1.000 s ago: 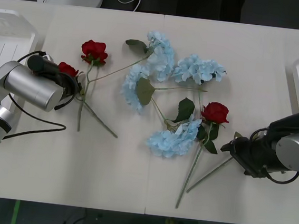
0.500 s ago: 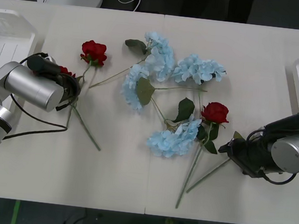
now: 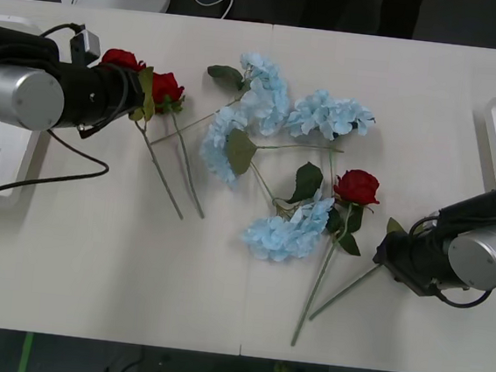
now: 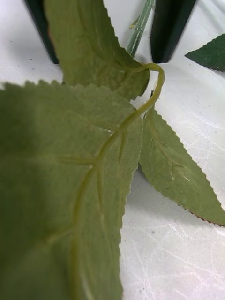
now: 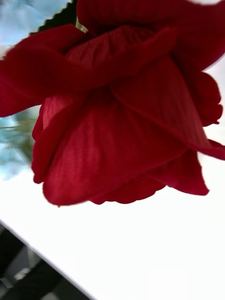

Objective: Put the red flowers into the right box and the blue flowers into the left box

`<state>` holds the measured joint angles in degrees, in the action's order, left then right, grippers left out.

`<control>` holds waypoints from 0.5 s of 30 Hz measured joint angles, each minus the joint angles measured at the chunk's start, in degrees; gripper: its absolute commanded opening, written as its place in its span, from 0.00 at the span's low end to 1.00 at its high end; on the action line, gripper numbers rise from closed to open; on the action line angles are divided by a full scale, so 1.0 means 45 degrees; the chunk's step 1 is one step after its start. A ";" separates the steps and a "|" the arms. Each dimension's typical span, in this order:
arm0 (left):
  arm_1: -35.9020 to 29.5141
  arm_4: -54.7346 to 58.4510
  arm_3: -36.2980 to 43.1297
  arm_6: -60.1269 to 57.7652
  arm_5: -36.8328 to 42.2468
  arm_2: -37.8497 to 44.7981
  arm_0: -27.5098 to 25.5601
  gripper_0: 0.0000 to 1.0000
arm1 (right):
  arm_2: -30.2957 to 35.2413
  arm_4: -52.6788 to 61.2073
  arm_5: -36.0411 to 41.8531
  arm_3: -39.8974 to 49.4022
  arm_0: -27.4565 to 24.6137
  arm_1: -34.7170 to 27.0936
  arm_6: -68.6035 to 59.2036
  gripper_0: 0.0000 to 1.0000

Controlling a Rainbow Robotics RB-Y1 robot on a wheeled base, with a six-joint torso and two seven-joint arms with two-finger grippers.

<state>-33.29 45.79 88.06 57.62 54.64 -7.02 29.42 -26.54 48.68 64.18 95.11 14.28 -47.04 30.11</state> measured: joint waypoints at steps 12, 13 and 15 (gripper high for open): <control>-0.0169 0.7701 0.1363 0.4642 -0.1884 0.0973 -0.1122 0.00 | 0.0004 -0.0123 -0.0255 -0.0288 -0.0013 0.0135 0.0000 0.00; -0.0209 0.8459 0.1363 0.5430 -0.1858 0.0973 -0.1163 0.00 | 0.0009 -0.0120 -0.0255 -0.0288 -0.0013 0.0135 0.0000 0.00; -0.0300 0.9522 0.1365 0.6713 -0.1571 0.0973 -0.1199 0.00 | 0.0024 -0.0097 -0.0255 -0.0288 -0.0013 0.0135 0.0000 0.00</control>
<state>-34.64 88.64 94.21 87.83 47.57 -2.64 24.03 -26.43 48.24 63.03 93.82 14.22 -46.43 30.11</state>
